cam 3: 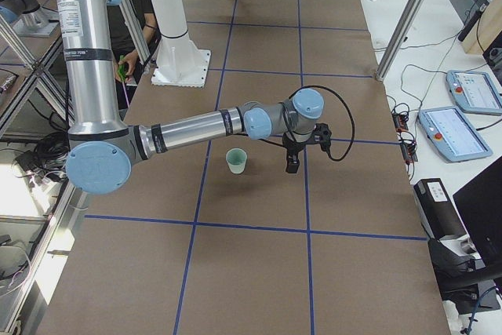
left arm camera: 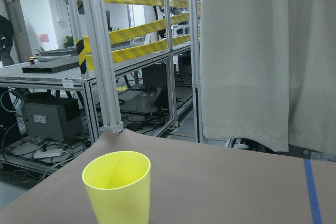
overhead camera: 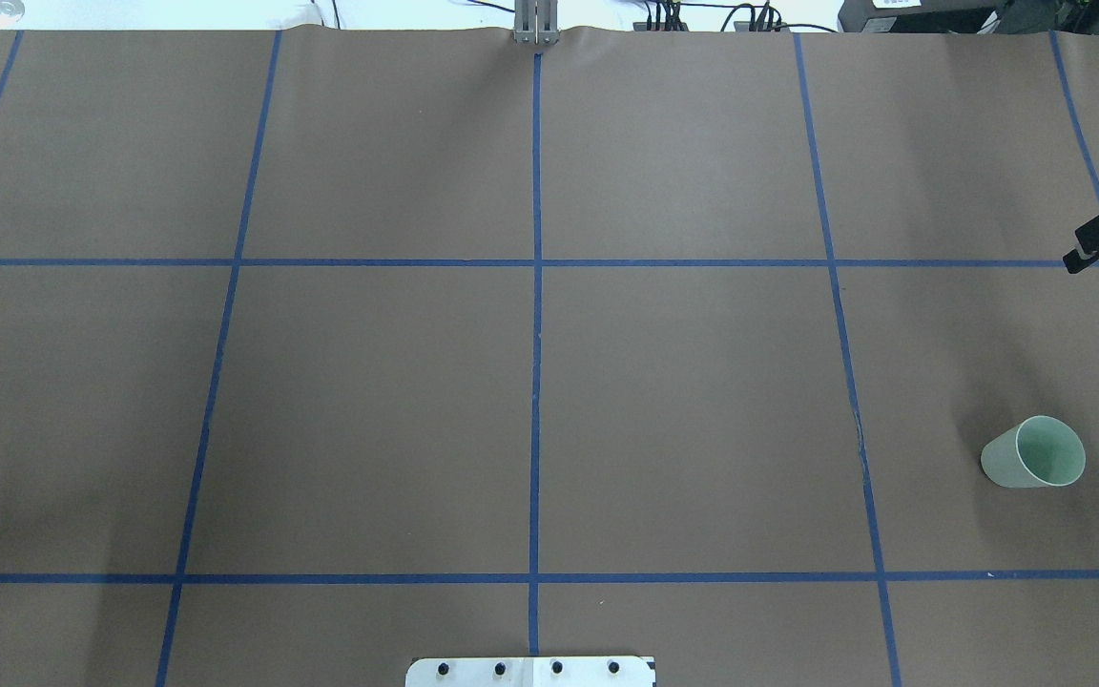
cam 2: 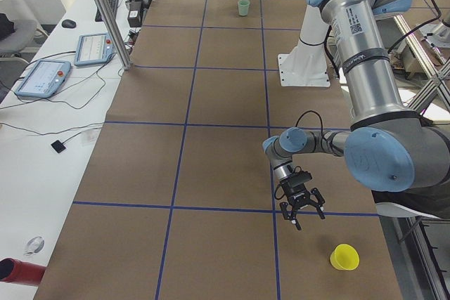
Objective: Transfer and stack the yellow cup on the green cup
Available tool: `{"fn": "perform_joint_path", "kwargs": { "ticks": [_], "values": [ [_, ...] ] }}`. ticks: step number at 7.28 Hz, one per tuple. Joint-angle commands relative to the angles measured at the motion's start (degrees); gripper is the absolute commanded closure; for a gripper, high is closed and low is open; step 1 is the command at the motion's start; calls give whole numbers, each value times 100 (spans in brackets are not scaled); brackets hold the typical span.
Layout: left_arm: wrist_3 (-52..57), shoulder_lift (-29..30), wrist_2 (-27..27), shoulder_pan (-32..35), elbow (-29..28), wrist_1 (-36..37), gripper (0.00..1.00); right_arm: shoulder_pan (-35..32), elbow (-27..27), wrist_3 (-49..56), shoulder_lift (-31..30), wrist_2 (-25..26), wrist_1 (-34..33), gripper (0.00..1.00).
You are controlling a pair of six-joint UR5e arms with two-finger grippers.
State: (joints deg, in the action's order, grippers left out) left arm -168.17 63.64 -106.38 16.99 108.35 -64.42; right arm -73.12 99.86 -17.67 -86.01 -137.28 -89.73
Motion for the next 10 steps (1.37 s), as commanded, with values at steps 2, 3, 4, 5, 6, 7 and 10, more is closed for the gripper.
{"fn": "perform_joint_path", "kwargs": {
  "ticks": [2, 3, 4, 5, 6, 7, 10],
  "values": [
    [-750, 96, -577, -967, -357, -342, 1, 0, 16, 0, 5, 26, 0, 0],
    [-813, 87, -682, -1039, -611, -561, 1, 0, 25, 0, -38, 26, 0, 0],
    [-814, 52, -700, -1092, -840, -929, 1, 0, 25, 0, -39, 35, 0, 0],
    [-814, 43, -770, -1154, -1103, -1193, 1, 0, 25, 0, -39, 52, 0, 0],
    [-805, -27, -797, -1180, -1175, -1265, 1, 0, 25, 0, -47, 44, 0, 0],
    [-823, -123, -797, -1198, -1202, -1327, 1, 0, 25, 0, -56, 9, 0, 0],
    [-919, -150, -1007, -1233, -1500, -1695, 1, 0, 42, 0, -47, 0, 9, 0]
  ]
}}
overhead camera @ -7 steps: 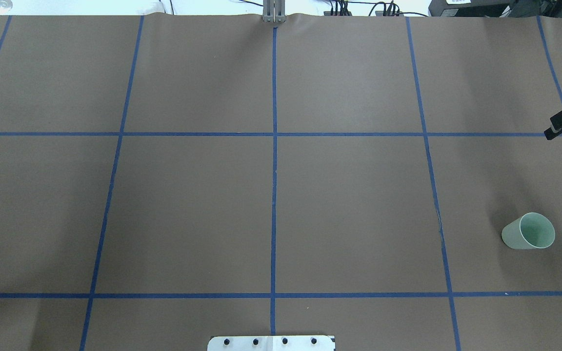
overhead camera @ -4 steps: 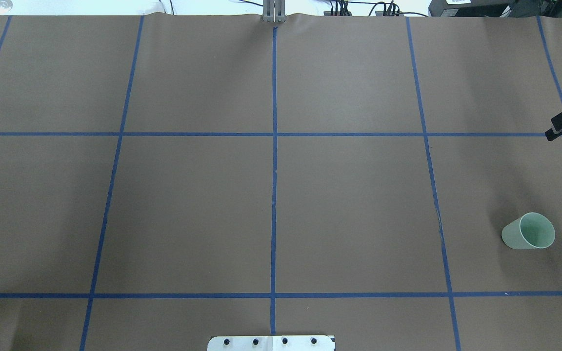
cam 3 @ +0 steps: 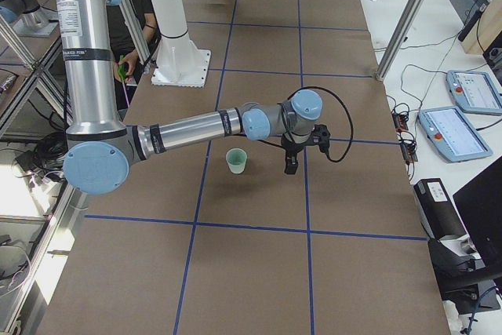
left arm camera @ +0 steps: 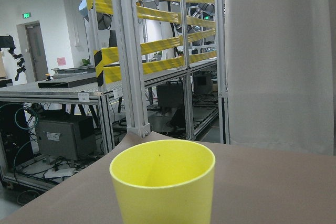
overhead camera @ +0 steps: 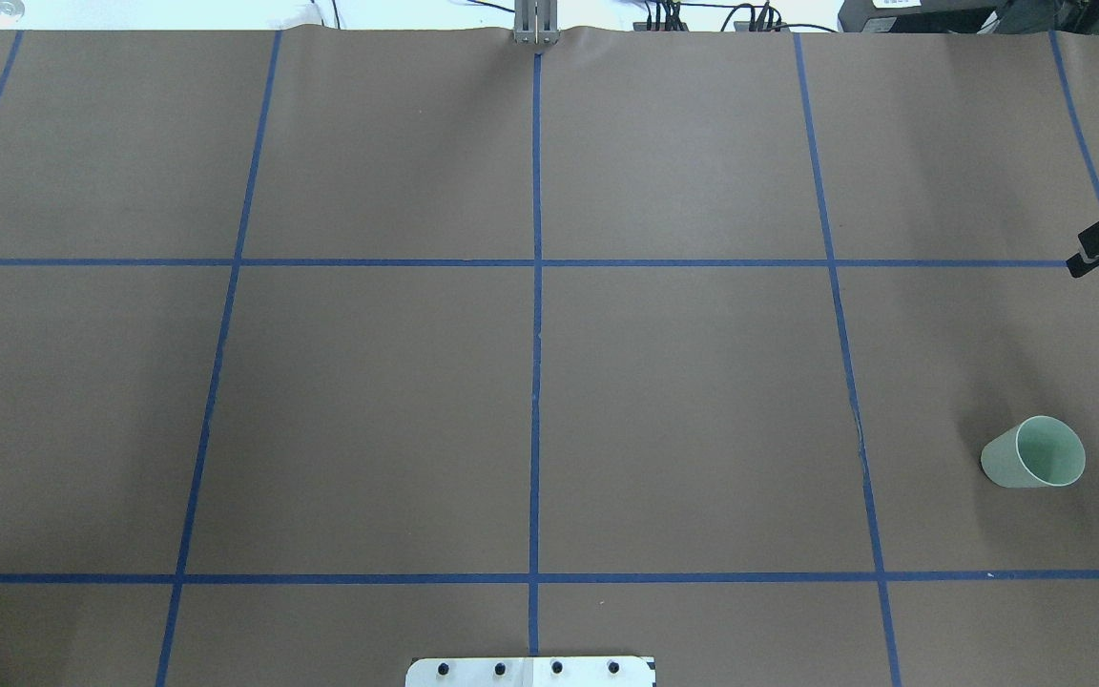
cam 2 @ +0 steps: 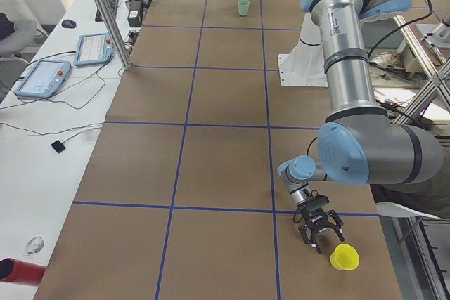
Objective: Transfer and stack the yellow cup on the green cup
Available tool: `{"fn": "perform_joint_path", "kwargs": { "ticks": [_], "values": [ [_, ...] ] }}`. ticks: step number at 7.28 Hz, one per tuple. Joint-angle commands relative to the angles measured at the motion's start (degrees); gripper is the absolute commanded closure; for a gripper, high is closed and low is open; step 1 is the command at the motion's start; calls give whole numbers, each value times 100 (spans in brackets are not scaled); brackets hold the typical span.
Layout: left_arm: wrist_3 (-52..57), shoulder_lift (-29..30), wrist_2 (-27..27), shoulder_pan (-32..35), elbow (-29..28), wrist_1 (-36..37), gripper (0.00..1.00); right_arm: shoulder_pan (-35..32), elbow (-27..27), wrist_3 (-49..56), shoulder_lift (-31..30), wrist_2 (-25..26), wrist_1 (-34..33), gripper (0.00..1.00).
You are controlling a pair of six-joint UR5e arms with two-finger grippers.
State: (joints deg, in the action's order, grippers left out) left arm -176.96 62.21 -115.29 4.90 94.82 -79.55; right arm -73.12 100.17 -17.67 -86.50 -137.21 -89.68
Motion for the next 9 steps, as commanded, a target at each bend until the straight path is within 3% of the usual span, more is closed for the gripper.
{"fn": "perform_joint_path", "kwargs": {
  "ticks": [1, 9],
  "values": [
    [-144, -7, -239, -85, -226, -314, 1, 0, 38, 0, 1, -8, 3, 0],
    [-523, -16, -898, -314, -727, -921, 1, 0, 301, 9, -51, 18, 3, 0]
  ]
}}
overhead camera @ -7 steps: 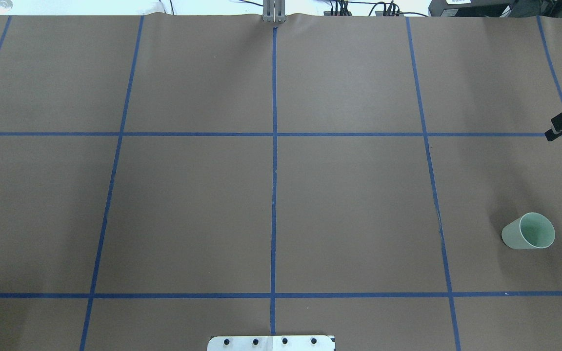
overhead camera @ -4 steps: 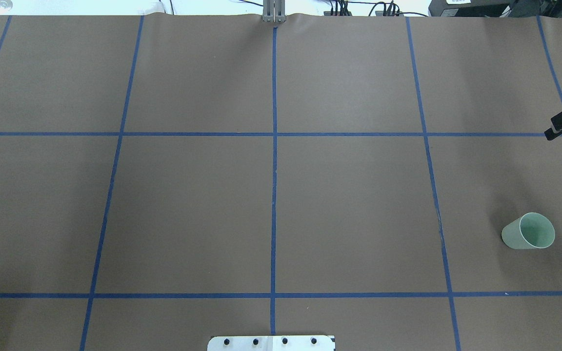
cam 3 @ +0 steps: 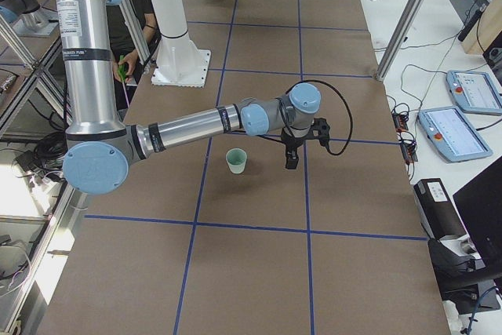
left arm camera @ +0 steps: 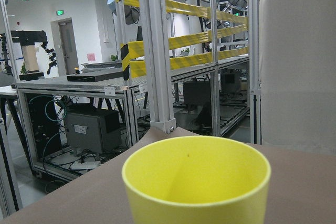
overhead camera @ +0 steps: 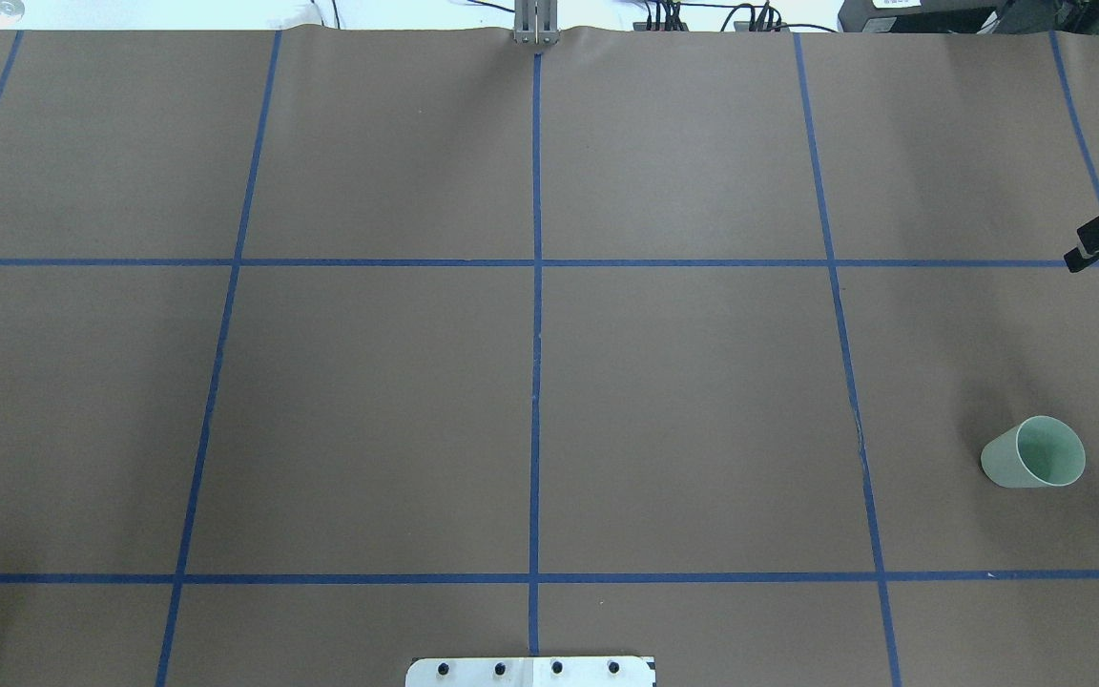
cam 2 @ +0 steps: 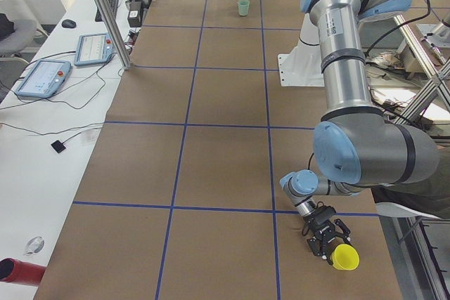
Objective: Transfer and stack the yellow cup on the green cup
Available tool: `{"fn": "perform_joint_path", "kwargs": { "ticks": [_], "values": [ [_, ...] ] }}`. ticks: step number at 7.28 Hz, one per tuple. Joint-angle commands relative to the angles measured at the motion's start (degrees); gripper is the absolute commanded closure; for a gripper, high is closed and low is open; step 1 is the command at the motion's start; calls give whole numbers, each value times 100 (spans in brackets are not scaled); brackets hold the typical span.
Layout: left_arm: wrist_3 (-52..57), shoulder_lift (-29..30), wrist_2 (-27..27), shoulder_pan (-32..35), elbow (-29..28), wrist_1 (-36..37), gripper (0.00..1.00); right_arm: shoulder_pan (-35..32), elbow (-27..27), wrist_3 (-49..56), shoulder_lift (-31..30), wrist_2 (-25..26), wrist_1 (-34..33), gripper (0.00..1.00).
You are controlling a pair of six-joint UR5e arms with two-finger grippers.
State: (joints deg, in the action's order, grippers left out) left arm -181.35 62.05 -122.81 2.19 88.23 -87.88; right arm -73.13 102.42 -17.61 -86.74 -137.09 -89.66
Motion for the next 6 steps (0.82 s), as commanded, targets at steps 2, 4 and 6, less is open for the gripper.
{"fn": "perform_joint_path", "kwargs": {
  "ticks": [2, 4, 6],
  "values": [
    [-155, -9, -199, -139, -261, -290, 1, 0, 103, 3, -27, -2, 1, 0],
    [-163, -9, -208, -166, -491, -510, 10, 0, 164, 3, -36, -11, 1, 0],
    [-155, -70, -199, -184, -500, -519, 49, 0, 208, -5, -80, -20, -8, 0]
  ]
}}
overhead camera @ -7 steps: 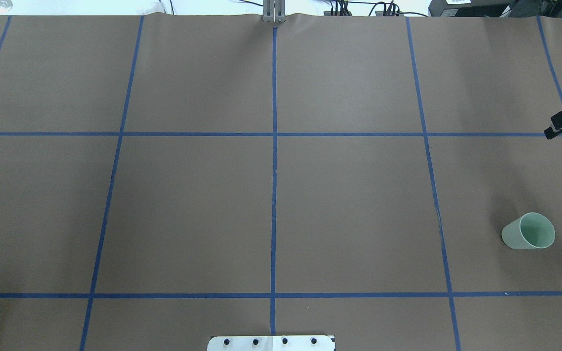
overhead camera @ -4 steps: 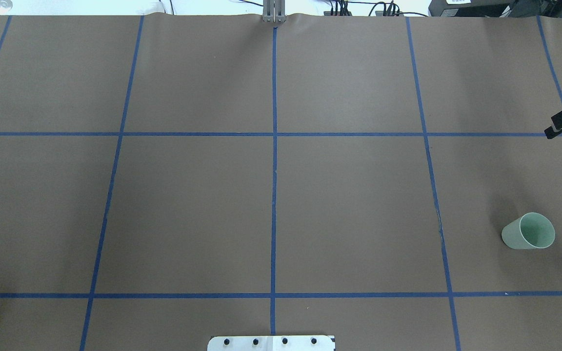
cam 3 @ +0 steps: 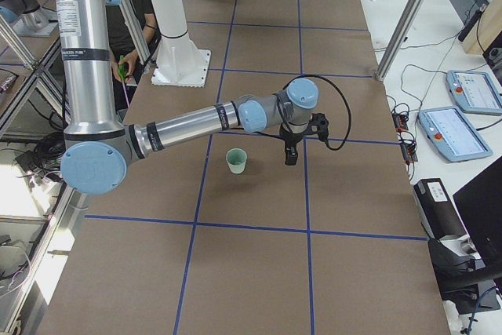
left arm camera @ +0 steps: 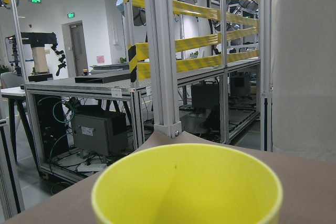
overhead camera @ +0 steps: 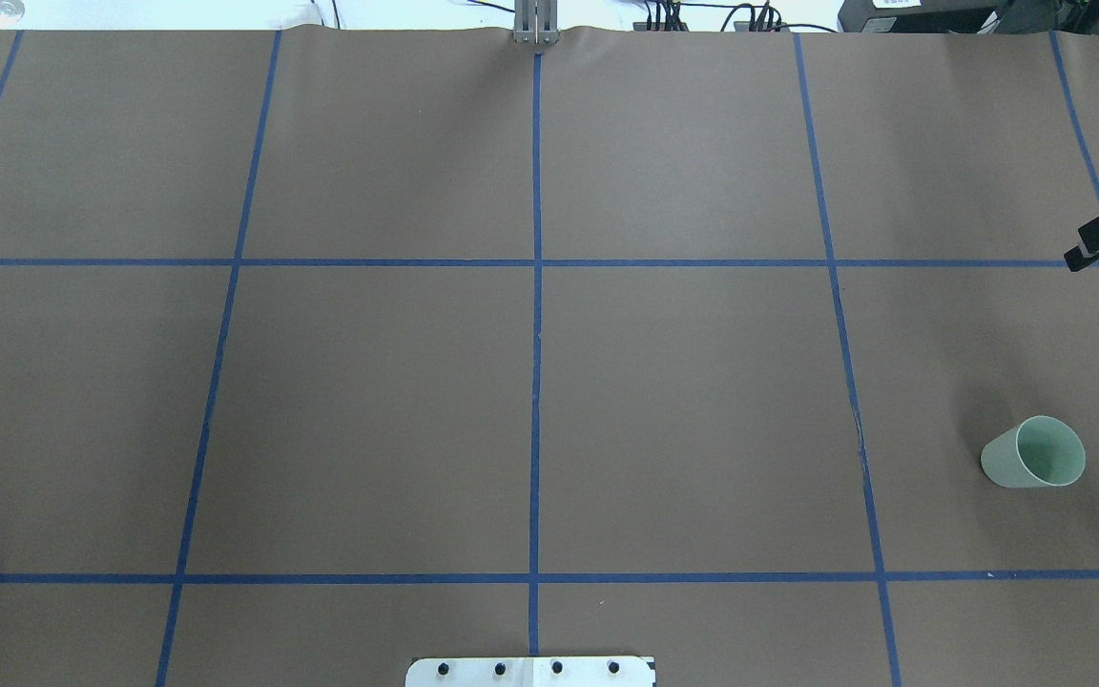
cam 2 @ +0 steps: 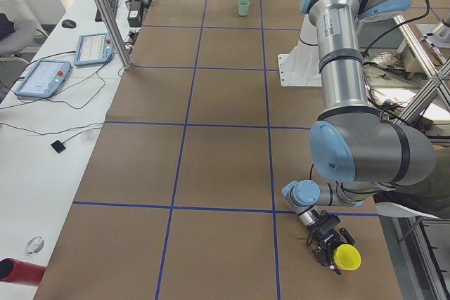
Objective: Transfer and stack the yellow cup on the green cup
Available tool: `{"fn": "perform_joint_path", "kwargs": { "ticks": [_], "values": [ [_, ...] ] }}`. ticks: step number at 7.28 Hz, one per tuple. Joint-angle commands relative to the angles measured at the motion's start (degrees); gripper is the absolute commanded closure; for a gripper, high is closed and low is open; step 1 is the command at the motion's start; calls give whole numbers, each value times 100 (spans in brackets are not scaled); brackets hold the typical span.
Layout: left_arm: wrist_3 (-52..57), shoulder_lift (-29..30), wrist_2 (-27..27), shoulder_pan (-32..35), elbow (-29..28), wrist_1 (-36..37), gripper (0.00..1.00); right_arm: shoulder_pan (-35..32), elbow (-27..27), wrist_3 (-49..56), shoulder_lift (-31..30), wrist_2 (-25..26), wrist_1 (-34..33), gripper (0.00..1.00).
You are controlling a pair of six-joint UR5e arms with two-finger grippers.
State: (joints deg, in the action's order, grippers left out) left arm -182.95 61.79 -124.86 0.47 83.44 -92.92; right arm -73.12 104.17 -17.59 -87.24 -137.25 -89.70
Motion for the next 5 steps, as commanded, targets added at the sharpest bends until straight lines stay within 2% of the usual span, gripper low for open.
{"fn": "perform_joint_path", "kwargs": {
  "ticks": [1, 4, 5],
  "values": [
    [31, -218, 6, -21, -21, -163, 55, 0, 34, -7, -30, -12, -3, 0],
    [443, -965, 198, -56, -38, -646, 55, 9, 34, -16, -56, -39, -3, 0],
    [627, -1133, 582, -65, -47, -874, 54, 9, 34, -16, -56, -39, -3, 0]
  ]
}}
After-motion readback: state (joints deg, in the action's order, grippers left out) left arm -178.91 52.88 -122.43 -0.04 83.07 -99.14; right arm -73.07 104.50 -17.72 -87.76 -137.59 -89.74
